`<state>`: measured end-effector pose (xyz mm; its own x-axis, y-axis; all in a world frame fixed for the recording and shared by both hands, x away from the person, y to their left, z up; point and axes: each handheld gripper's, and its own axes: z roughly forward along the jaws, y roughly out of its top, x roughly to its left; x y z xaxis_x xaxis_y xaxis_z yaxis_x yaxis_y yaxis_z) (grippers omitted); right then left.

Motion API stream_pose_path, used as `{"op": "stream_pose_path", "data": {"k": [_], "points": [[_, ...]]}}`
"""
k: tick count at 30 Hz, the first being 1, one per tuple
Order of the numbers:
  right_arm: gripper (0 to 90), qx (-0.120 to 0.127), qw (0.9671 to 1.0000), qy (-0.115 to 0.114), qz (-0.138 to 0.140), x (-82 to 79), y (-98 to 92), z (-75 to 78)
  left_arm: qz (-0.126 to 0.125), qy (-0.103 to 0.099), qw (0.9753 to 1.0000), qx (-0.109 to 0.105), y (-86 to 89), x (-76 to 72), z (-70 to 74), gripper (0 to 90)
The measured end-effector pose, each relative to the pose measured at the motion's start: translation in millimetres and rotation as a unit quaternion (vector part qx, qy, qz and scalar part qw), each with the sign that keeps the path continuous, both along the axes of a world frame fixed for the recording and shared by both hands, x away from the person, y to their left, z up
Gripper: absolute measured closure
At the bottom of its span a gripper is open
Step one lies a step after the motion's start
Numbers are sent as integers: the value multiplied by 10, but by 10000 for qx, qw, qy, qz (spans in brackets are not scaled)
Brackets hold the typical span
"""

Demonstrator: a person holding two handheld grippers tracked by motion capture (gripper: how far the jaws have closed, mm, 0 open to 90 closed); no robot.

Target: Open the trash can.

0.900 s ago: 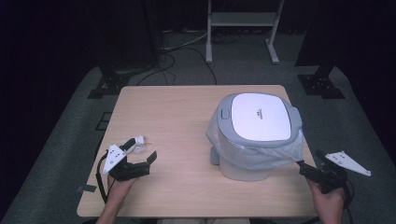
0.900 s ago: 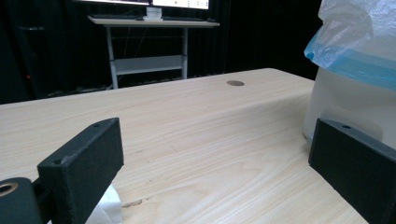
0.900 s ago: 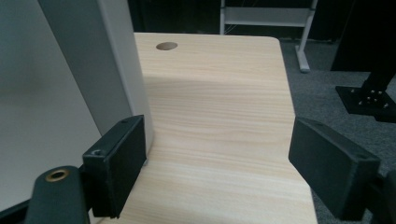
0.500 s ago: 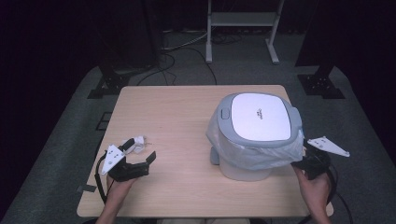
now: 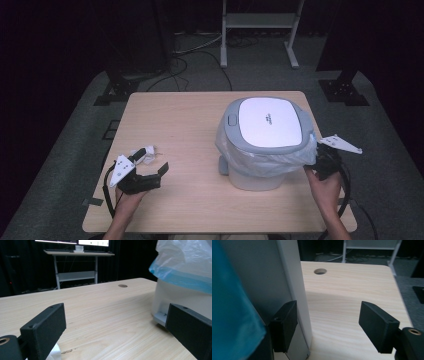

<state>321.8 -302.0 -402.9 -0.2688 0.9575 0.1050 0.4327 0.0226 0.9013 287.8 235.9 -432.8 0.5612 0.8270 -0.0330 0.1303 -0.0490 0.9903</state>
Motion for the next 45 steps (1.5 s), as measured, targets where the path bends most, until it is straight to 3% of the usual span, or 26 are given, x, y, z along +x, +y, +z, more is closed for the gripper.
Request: {"op": "stream_pose_path", "data": {"k": [15,21,28,33,38,45], "points": [[285,-157,9982,-39,573,413,552,39,-76,-44,10000,28,-25,0,16,23],[238,-204,9976,-48,663,482,611,75,-104,-51,9999,78,-47,3,30,23],[209,-299,9958,-59,859,273,505,96,-165,-55,9998,80,-84,24,85,43],[207,-223,9946,-47,1011,6,398,96,-113,2,9998,165,-147,73,117,51],[207,-271,9926,-16,1186,-142,403,85,-101,18,9997,216,-204,147,156,55],[207,-410,9868,-26,1566,-364,523,93,-67,9,9995,310,-348,316,207,89]]}}
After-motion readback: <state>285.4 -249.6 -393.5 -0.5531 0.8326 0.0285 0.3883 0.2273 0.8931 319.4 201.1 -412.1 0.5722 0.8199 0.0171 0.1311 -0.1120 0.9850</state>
